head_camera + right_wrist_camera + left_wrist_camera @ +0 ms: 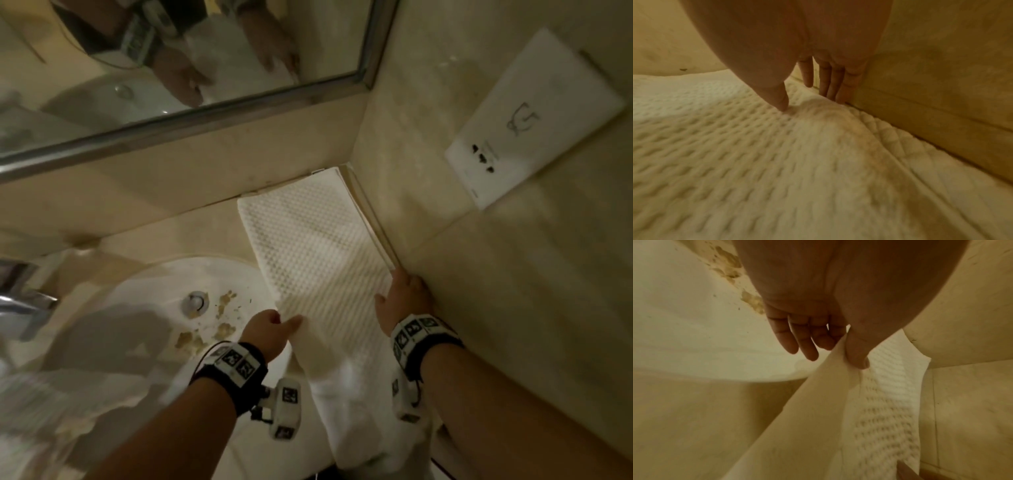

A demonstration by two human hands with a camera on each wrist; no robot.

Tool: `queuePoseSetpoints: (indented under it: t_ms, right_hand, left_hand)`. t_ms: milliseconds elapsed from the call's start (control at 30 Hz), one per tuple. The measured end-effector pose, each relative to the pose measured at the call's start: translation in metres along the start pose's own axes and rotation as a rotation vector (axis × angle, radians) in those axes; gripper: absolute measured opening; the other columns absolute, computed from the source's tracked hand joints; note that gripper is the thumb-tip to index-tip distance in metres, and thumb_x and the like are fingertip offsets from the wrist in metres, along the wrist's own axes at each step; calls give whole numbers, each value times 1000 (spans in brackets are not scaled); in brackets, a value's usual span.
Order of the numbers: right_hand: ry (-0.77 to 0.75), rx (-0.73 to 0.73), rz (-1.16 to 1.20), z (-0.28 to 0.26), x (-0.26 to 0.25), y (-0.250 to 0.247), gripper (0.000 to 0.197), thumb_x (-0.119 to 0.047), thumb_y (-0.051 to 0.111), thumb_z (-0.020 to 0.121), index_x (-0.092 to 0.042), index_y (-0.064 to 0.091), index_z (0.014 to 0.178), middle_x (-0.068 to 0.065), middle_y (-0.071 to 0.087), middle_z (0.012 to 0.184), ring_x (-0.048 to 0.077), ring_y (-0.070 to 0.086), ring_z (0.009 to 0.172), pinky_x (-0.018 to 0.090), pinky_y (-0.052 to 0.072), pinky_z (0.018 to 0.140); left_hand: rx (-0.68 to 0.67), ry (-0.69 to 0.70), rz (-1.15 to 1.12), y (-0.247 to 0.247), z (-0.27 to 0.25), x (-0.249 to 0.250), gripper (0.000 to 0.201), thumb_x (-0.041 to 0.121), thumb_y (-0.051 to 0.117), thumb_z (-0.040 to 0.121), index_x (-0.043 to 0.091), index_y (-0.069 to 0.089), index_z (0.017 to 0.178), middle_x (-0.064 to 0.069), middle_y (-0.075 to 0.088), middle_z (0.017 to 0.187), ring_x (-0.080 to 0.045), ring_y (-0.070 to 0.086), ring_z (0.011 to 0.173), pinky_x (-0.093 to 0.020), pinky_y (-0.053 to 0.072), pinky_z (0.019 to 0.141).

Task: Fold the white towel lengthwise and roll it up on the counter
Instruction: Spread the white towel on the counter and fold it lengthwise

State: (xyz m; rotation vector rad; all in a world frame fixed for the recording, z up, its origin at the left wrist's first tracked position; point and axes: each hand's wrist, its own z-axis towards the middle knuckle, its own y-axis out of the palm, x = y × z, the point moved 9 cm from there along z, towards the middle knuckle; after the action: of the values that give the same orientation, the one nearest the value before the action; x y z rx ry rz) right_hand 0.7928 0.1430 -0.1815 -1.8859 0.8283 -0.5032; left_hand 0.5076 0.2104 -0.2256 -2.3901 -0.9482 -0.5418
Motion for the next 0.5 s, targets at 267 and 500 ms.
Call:
queuePoseSetpoints:
  t_ms: [267,500]
  right_hand:
    - [-43,-174,137,-3,-10,22,41,-63,51,91,-26,62,105,13,43,133,34,53,113,39,48,96]
    - [-158,-21,467,14,-50,-19,38,-40,61,95,-15,49,69,-2,47,63,15,46,56,25,31,51]
  left_hand:
    - [158,5,-190,-46,17,-4,29,46,66,91,18,59,97,-12,67,105,-36,67,97,-56,59,86]
    - [255,102,-219,-89,24,37,41,59,67,78,21,57,89,-14,68,97,-36,68,93,-57,59,86]
